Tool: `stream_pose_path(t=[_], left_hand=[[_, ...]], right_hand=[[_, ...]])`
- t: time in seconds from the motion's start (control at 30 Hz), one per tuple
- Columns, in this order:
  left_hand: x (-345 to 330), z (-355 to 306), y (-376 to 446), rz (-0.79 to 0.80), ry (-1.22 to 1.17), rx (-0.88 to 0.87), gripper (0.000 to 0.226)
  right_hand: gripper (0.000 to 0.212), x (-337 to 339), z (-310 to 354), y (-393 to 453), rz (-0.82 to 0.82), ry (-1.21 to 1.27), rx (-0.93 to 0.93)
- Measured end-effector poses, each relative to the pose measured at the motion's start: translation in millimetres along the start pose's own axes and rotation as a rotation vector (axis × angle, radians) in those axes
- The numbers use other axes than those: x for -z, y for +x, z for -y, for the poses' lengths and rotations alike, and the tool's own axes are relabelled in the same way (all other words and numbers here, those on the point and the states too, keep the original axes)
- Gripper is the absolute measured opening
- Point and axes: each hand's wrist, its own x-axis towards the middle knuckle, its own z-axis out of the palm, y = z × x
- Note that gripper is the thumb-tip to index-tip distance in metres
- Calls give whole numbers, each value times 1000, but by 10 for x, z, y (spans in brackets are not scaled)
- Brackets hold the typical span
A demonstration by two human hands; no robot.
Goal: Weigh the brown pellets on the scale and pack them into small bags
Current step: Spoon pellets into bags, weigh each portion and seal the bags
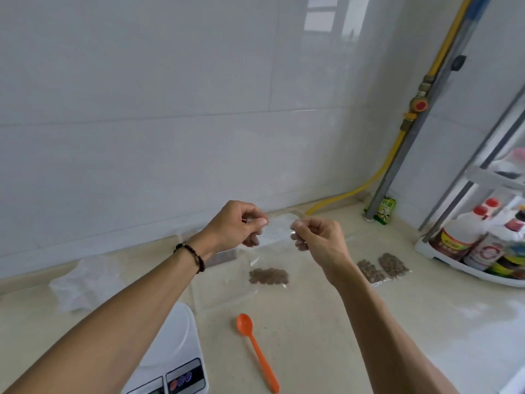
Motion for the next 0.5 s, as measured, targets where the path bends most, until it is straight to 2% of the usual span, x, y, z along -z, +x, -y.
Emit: stream_pose_path(t=[0.1,0.17,0.23,0.3,0.4,0.5], left_hand=[[-469,-60,265,59,10,15,11],[-832,-121,473,78,12,28,14],[-1197,-177,717,67,-25,42,15],[-1529,-231,960,52,-92,60,13],[-1962,-239,1309,-26,-185,103,11],[-2356,-144,1703,-150,-155,168,8]], right_hand=[[17,489,-210,170,17,63,-59],[19,870,-392,285,90,75,-121],[23,1268,-623,420,214,-1,-161],[17,1638,-861,540,278,-128,-210],[6,2125,-1280,692,271,-258,-236],[6,2511,-1529,874,160,-336,-231]])
